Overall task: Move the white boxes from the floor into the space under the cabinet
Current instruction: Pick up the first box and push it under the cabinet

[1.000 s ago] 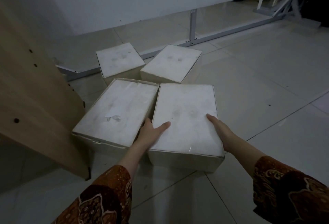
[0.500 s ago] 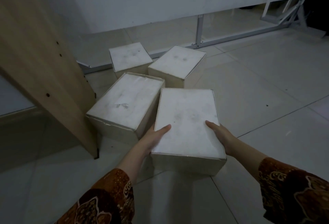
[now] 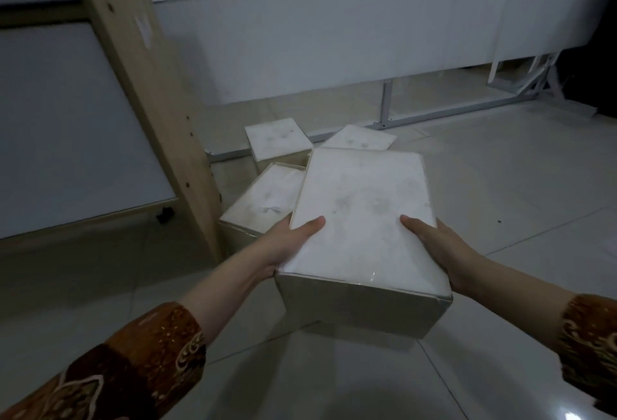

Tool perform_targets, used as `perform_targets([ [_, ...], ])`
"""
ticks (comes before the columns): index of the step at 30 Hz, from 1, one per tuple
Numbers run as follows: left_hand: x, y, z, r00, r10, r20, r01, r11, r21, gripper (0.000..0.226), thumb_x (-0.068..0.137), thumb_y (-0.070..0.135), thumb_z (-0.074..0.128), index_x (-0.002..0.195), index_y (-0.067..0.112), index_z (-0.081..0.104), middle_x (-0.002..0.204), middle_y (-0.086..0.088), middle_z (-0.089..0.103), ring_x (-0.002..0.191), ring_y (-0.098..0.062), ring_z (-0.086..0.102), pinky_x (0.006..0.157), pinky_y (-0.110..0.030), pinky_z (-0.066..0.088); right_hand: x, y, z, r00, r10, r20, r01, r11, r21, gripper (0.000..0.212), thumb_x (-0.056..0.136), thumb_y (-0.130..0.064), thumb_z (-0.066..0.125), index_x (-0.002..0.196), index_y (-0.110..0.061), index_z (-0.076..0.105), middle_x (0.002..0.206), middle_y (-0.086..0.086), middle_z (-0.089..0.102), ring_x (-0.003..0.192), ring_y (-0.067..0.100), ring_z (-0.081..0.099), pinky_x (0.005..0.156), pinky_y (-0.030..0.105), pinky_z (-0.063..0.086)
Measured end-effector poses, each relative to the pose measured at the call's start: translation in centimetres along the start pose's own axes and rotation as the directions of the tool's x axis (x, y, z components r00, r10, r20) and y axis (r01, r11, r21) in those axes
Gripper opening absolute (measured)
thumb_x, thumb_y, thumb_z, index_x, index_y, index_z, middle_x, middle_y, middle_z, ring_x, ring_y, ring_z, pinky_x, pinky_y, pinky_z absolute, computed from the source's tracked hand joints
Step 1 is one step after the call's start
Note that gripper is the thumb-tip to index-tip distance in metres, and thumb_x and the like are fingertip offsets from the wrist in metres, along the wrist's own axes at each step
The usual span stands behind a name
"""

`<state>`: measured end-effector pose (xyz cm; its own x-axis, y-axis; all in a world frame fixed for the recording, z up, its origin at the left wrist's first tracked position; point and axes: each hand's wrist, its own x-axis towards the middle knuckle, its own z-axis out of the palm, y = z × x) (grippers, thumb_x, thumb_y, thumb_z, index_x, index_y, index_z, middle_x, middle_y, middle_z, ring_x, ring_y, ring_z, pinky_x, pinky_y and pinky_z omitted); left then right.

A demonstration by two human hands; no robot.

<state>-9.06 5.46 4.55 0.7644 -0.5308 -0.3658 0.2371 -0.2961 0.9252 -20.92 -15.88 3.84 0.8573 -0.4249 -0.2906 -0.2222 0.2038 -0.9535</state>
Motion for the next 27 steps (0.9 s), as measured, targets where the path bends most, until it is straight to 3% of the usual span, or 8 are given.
perform_targets([
  [3,-3.9,1.7,-1.2,0.999,0.029,-0.039,-0.029,1.0,-0.002,0.033,0.09,0.038,0.058,0.12,0.024,0.053,0.103,0.005,0.068,0.087,-0.01,0.066,0.059,-0.014,0.055,-2.6,-1.4,1.7,0.999,-0.021,0.027,0.021,1.0,0.017,0.033,0.092,-0.032,0.056,0.122,-0.023,0.047,0.103,0.001,0.065,0.087,0.022,0.065,0.061,0.032,0.052],
  [7,-8.0,1.3,-3.1,0.997,-0.009,-0.08,0.004,0.998,-0.059,0.045,0.089,0.033,0.06,0.13,0.017,0.052,0.116,-0.004,0.068,0.095,-0.018,0.068,0.077,-0.025,0.057,-5.1,-1.6,4.3,0.995,-0.026,0.098,0.027,1.0,-0.004,0.028,0.092,-0.031,0.054,0.118,-0.023,0.048,0.095,-0.002,0.065,0.081,0.019,0.064,0.053,0.027,0.051],
  [9,-10.7,0.2,-4.7,0.991,-0.038,-0.128,0.027,0.996,-0.09,0.044,0.089,0.033,0.061,0.13,0.019,0.052,0.114,-0.003,0.069,0.096,-0.019,0.068,0.081,-0.029,0.057,-6.1,-1.3,6.5,0.986,-0.007,0.168,0.008,1.0,-0.009,0.025,0.093,-0.031,0.053,0.117,-0.023,0.05,0.093,-0.002,0.065,0.079,0.018,0.064,0.046,0.023,0.053],
  [12,-13.8,-2.1,-6.5,0.972,-0.084,-0.218,0.054,0.989,-0.138,0.042,0.09,0.031,0.06,0.129,0.017,0.053,0.115,-0.004,0.068,0.097,-0.019,0.068,0.077,-0.027,0.057,-7.0,-0.3,9.1,0.96,0.025,0.28,-0.012,0.999,-0.049,0.029,0.092,-0.032,0.054,0.12,-0.024,0.05,0.099,-0.001,0.067,0.084,0.02,0.066,0.051,0.024,0.054],
  [15,-17.1,-4.6,-8.1,0.929,-0.196,-0.314,0.124,0.964,-0.235,0.037,0.089,0.031,0.061,0.12,0.01,0.06,0.102,-0.004,0.072,0.081,-0.013,0.071,0.063,-0.023,0.058,-7.4,1.0,12.1,0.922,0.089,0.377,-0.062,0.995,-0.084,0.027,0.091,-0.032,0.056,0.117,-0.026,0.051,0.099,-0.002,0.067,0.084,0.018,0.067,0.05,0.022,0.055],
  [18,-19.5,-6.9,-9.6,0.898,-0.264,-0.351,0.161,0.941,-0.296,0.035,0.09,0.032,0.06,0.118,0.011,0.062,0.108,-0.005,0.072,0.09,-0.017,0.071,0.073,-0.026,0.058,-7.6,2.2,14.8,0.879,0.15,0.453,-0.096,0.986,-0.14,0.021,0.091,-0.031,0.057,0.11,-0.025,0.054,0.096,-0.003,0.068,0.08,0.014,0.068,0.05,0.02,0.055],
  [21,-21.7,-8.8,-10.8,0.88,-0.29,-0.378,0.15,0.922,-0.357,0.025,0.092,0.031,0.056,0.109,0.014,0.065,0.102,-0.003,0.074,0.082,-0.014,0.073,0.069,-0.023,0.059,-7.7,3.5,17.5,0.828,0.204,0.523,-0.129,0.976,-0.175,0.007,0.091,-0.029,0.057,0.097,-0.026,0.057,0.089,-0.004,0.068,0.068,0.009,0.069,0.046,0.018,0.053],
  [27,-23.7,-12.9,-13.4,0.847,-0.359,-0.392,0.129,0.855,-0.503,0.031,0.094,0.027,0.053,0.119,0.011,0.06,0.112,-0.01,0.072,0.093,-0.021,0.071,0.066,-0.026,0.06,-6.4,6.2,22.7,0.714,0.341,0.612,-0.189,0.935,-0.301,0.033,0.091,-0.034,0.057,0.12,-0.02,0.051,0.102,0.002,0.067,0.087,0.017,0.066,0.057,0.025,0.058],
])
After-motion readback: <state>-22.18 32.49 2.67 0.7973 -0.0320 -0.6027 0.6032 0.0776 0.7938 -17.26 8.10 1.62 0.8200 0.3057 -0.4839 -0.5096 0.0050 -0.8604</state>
